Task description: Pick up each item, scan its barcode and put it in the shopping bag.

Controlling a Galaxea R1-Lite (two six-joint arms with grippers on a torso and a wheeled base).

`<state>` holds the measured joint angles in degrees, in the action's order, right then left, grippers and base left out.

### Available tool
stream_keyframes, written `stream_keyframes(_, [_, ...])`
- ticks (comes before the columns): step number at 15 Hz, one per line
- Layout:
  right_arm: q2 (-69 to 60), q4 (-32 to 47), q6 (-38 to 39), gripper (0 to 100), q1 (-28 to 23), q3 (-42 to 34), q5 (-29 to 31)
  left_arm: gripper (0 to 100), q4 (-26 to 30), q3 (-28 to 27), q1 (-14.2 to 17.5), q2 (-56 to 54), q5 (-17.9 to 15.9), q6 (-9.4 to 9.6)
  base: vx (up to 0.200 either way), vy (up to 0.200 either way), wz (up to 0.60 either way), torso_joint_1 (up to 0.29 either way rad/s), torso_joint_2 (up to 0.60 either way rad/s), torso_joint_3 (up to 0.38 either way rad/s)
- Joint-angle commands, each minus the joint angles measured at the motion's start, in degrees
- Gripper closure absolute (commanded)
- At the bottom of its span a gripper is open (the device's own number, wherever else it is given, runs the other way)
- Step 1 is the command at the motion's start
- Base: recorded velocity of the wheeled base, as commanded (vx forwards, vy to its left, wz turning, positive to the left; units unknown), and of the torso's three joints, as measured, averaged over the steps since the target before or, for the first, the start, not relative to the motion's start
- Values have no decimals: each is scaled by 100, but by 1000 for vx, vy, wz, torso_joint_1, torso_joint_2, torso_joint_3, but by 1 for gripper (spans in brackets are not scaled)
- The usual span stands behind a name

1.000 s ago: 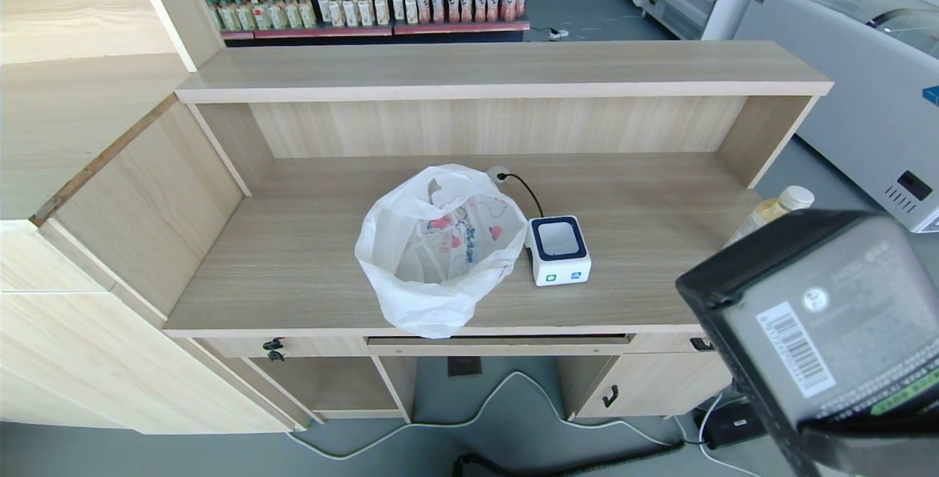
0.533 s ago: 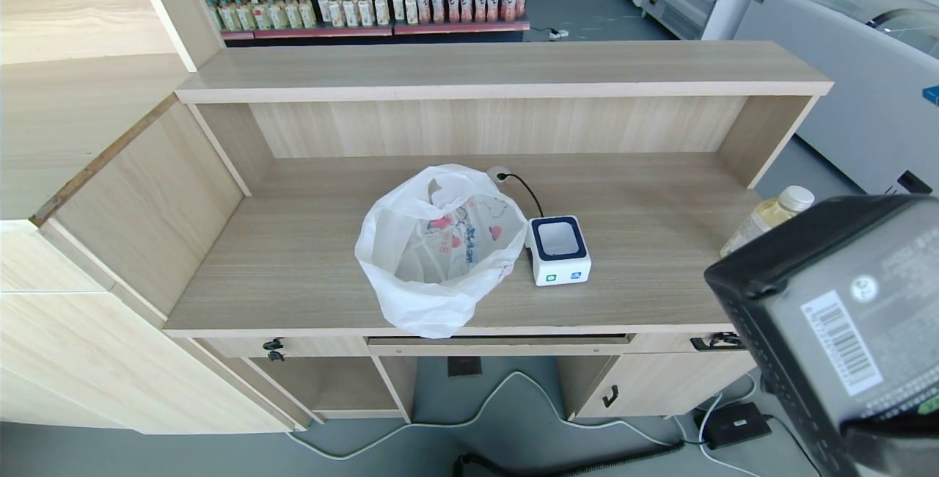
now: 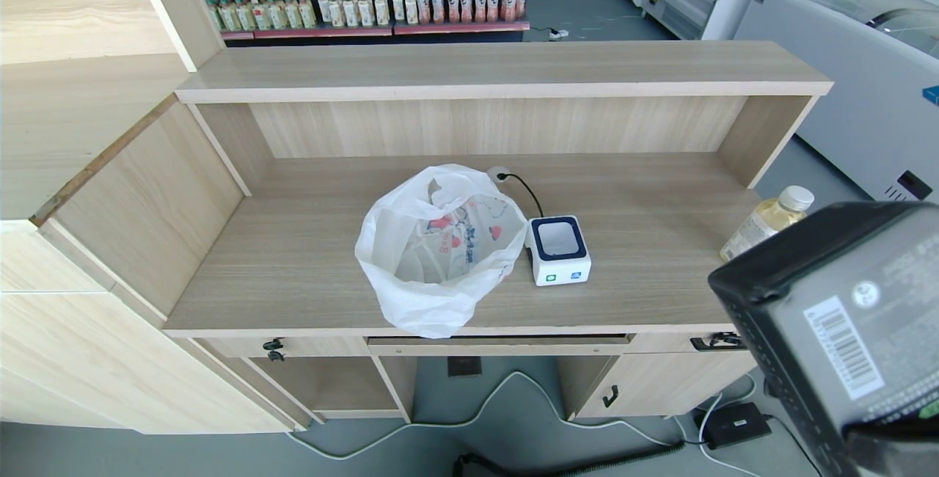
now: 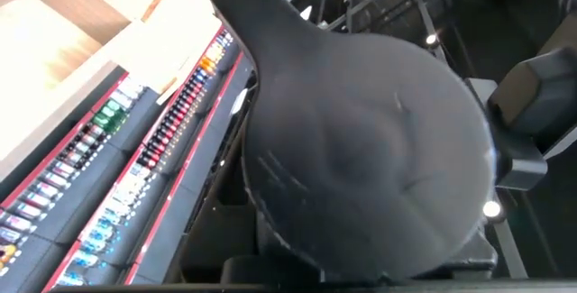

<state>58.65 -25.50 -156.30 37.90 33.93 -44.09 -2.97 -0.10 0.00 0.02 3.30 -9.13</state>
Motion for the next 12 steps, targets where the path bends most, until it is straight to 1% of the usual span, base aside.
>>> stream_keyframes(1, [15,10,3,100,-2,-9,-3,0,-1,1,0,-2,4,-1,0,0,0,0,0,0])
stream_keyframes(10, [-3,160,11,100,24,9,-3,0,-1,1,0,-2,4,-1,0,0,0,0,0,0])
stream_keyframes(11, [6,151,126,100,-20,26,24,0,-1,1,0,-2,4,-1,0,0,0,0,0,0])
stream_keyframes(12, [50,151,706,100,-274,97,173,0,-1,1,0,-2,4,-1,0,0,0,0,0,0])
